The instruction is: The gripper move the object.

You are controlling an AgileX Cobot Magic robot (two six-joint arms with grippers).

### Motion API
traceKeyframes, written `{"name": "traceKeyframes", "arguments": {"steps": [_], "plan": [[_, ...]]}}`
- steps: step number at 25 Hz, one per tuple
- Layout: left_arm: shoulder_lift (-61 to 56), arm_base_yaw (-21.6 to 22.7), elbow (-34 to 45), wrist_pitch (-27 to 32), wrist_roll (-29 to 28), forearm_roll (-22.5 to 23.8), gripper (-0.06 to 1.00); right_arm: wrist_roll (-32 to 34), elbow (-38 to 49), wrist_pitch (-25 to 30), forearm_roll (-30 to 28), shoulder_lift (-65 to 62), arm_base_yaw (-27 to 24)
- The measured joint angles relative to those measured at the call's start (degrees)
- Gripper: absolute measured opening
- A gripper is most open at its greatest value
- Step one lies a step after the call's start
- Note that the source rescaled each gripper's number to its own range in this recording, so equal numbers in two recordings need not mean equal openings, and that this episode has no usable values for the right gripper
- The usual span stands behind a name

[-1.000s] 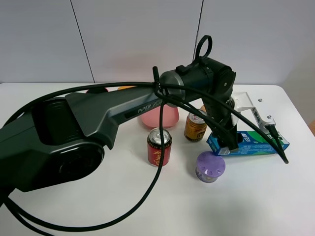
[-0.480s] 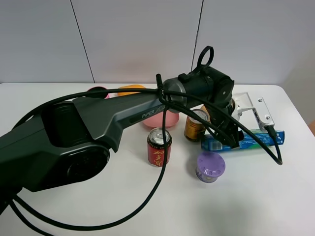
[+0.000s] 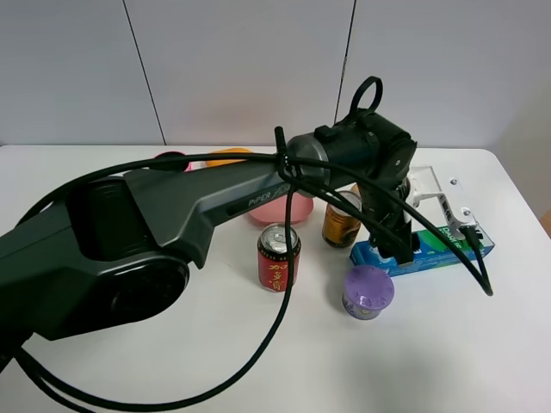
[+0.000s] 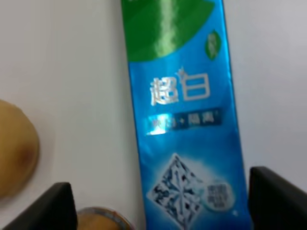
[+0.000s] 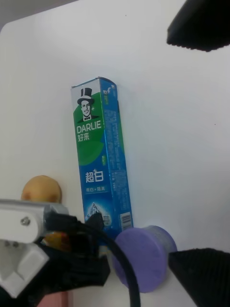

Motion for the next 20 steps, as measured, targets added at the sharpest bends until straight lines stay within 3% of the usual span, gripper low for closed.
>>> {"name": "traceKeyframes", "arguments": {"steps": [6,10,14,20], "plan": [[-10.9,-0.5,0.0,10.8,-1.7,0.9,0.41,0.0,0.0,0.0,0.0,0.0,0.0],[-19.6,3.0,0.0,16.2,-2.5,4.3,0.41,0.0,0.0,0.0,0.0,0.0,0.0],[-28.4,10.7,0.0,16.6,-2.7,6.6,0.41,0.0,0.0,0.0,0.0,0.0,0.0],[-41.6,27.5,0.0,16.7,-3.0,-0.8,0.41,0.0,0.0,0.0,0.0,0.0,0.0]]}}
